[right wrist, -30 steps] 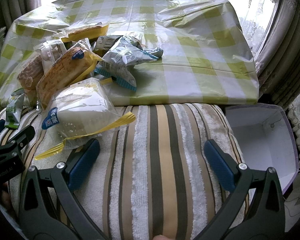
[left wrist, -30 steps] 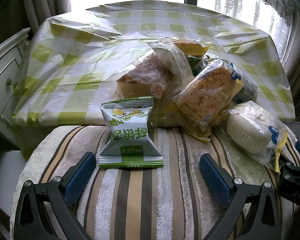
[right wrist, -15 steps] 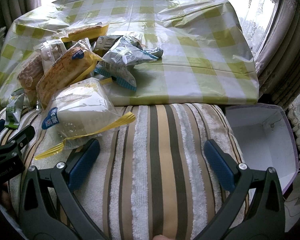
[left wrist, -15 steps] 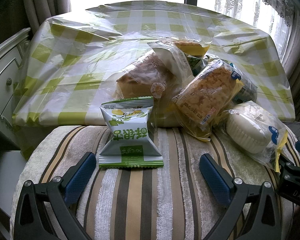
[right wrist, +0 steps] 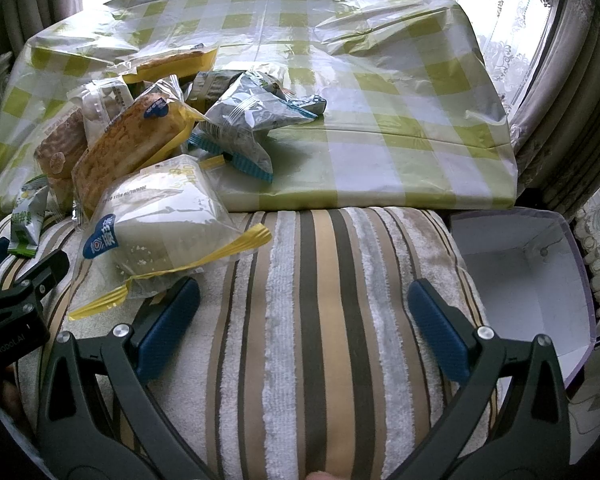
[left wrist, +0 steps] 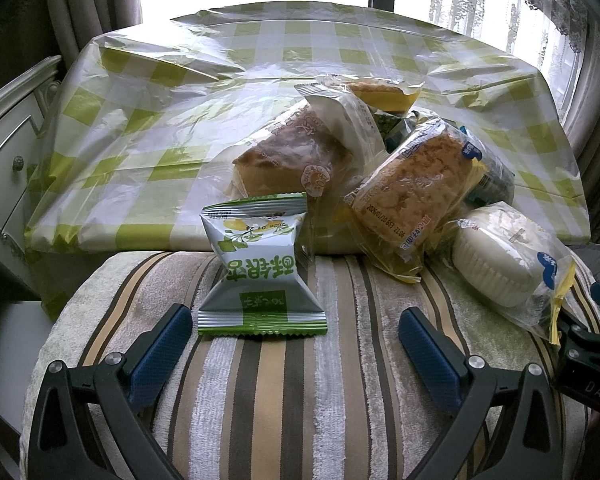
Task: Organize snacks
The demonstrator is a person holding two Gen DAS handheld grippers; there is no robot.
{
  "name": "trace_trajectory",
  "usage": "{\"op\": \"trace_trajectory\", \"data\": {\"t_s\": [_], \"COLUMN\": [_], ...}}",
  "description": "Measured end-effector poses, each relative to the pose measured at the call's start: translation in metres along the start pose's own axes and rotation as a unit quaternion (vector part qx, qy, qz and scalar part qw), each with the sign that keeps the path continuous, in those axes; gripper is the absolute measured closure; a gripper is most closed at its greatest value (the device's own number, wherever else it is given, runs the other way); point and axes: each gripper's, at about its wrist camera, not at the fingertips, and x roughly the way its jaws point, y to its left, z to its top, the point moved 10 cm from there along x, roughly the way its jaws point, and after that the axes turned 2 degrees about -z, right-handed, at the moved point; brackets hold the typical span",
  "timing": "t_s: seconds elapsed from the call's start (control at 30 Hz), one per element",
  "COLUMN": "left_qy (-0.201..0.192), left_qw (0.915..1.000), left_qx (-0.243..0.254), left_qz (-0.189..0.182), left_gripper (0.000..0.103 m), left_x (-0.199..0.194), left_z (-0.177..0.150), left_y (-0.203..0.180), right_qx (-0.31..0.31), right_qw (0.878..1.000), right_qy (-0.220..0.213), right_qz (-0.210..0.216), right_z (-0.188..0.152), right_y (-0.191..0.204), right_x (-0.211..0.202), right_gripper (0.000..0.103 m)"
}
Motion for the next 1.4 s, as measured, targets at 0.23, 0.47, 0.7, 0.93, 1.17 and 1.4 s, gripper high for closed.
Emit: {"op": "trace_trajectory", "data": {"t_s": [0.23, 0.47, 0.7, 0.93, 1.17, 1.4], "left_qy": [0.000, -0.015, -0.023, -0.041, -0.068, -0.078], "left_qw": [1.0000, 0.9995, 0.9987, 0.9965, 0.9913, 0.9932], "left_qx": [0.000, -0.017, -0.026, -0.042, -0.058, 0.014], "left_qz": [0.000, -0.022, -0.038, -0.059, -0.096, -0.085], "left_gripper": [0.000, 0.000, 0.000, 0.000, 0.006, 0.015], "left_x": [0.000, -0.005, -0.007, -0.015, -0.029, -0.028], "left_z": [0.000, 0.002, 0.005, 0.006, 0.017, 0.036], "left_y": [0.000, 0.004, 0.006, 0.009, 0.013, 0.002], "right_qx": [-0.001, 0.007, -0.041, -0.041, -0.042, -0.030], "right_qw": [1.000, 0.998, 0.987, 0.983, 0.984, 0.986], "right_qy": [0.002, -0.009, -0.047, -0.053, -0.051, 0.001], "right_qz": [-0.001, 0.057, 0.149, 0.173, 0.167, 0.166], "right_z": [0.000, 0.007, 0.019, 0.033, 0.055, 0.051], "right_y": [-0.001, 0.002, 0.033, 0.054, 0.069, 0.063], "right_x": [0.001, -0.010, -0.034, -0.038, -0.036, -0.007], "right_gripper": [0.000, 0.000, 0.000, 0.000, 0.000, 0.001]}}
